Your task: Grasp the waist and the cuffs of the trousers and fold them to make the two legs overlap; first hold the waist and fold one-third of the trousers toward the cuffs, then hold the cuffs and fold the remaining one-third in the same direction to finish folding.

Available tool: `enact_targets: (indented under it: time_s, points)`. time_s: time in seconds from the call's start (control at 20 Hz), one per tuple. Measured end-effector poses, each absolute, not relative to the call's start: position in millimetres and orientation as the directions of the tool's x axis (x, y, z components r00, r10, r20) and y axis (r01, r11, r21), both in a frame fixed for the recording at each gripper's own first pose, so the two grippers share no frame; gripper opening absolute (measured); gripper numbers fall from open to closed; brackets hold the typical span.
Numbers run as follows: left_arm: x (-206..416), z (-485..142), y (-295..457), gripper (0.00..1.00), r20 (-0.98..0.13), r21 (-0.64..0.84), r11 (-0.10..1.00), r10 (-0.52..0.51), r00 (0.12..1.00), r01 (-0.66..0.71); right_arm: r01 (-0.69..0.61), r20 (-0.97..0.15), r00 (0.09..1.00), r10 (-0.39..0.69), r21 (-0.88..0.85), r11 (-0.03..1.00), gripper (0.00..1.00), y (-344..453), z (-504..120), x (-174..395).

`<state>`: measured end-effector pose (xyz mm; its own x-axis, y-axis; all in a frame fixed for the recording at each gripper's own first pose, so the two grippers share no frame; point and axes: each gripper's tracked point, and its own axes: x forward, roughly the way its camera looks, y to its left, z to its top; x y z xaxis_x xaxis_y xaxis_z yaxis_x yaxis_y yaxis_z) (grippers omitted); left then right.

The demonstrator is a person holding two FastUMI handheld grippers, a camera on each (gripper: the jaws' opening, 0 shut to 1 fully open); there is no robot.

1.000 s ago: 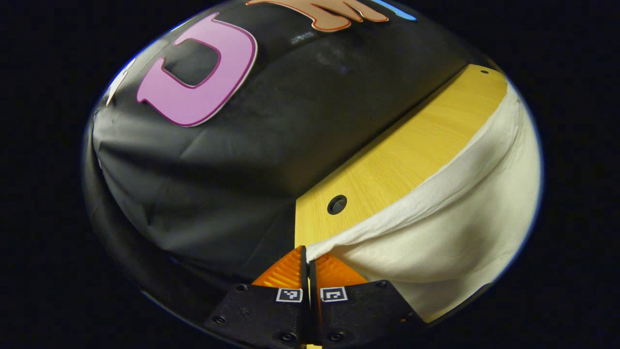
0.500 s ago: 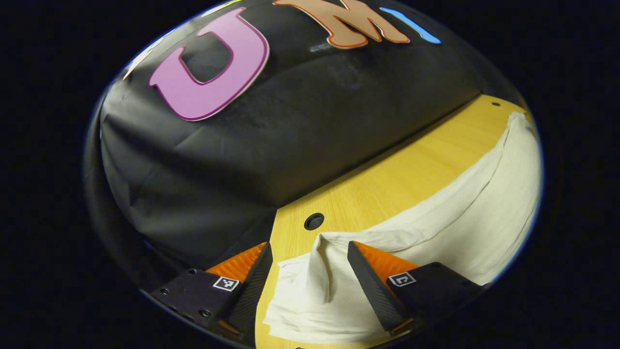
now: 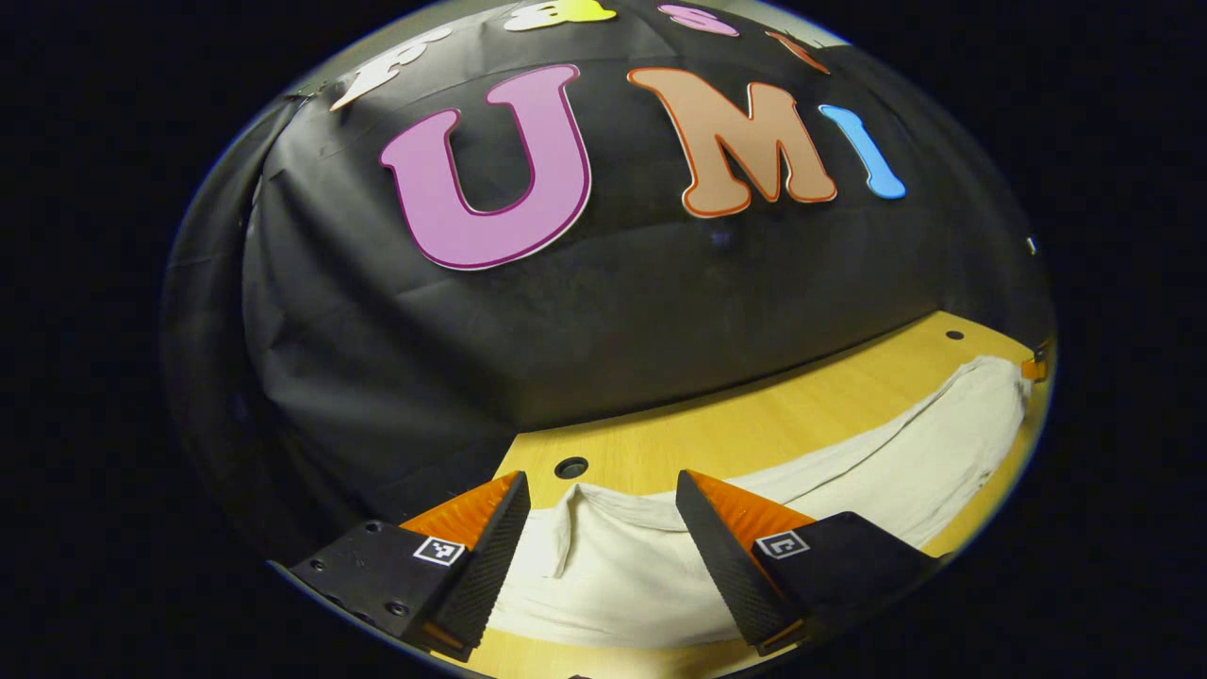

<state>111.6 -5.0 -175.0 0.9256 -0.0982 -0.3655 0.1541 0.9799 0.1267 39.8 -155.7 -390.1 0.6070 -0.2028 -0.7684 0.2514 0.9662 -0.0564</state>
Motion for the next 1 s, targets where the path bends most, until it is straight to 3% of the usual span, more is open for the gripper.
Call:
enact_targets:
  time_s: [0.35,0.4,0.5,0.7,0.85,0.95,1.0]
  points:
    - [67,-156,-33,0.95,-0.356,0.106,0.979,-0.124,0.926,0.172,0.415,-0.847,0.513,-0.136,0.106,0.903,0.98,-157,-425,25]
    - [63,-157,-34,0.95,-0.362,0.104,0.98,-0.121,0.924,0.169,0.433,-0.856,0.502,-0.125,0.124,0.893,0.93,-155,-429,26]
    - [52,-159,-36,0.96,-0.38,0.106,0.981,-0.112,0.918,0.164,0.46,-0.876,0.471,-0.101,0.147,0.876,0.92,-152,-435,24]
    - [35,-161,-39,0.96,-0.396,0.111,0.983,-0.094,0.914,0.15,0.493,-0.883,0.456,-0.106,0.152,0.857,0.69,-165,-439,23]
    - [20,-161,-41,0.96,-0.403,0.109,0.985,-0.079,0.912,0.133,0.519,-0.892,0.445,-0.079,0.184,0.835,0.27,-166,-436,23]
    - [12,-162,-44,0.96,-0.406,0.099,0.988,-0.07,0.911,0.12,0.499,-0.89,0.449,-0.074,0.181,0.847,0.17,-162,-436,24]
    - [8,-162,-44,0.96,-0.408,0.095,0.989,-0.065,0.911,0.113,0.481,-0.887,0.456,-0.074,0.176,0.859,0.22,-161,-436,26]
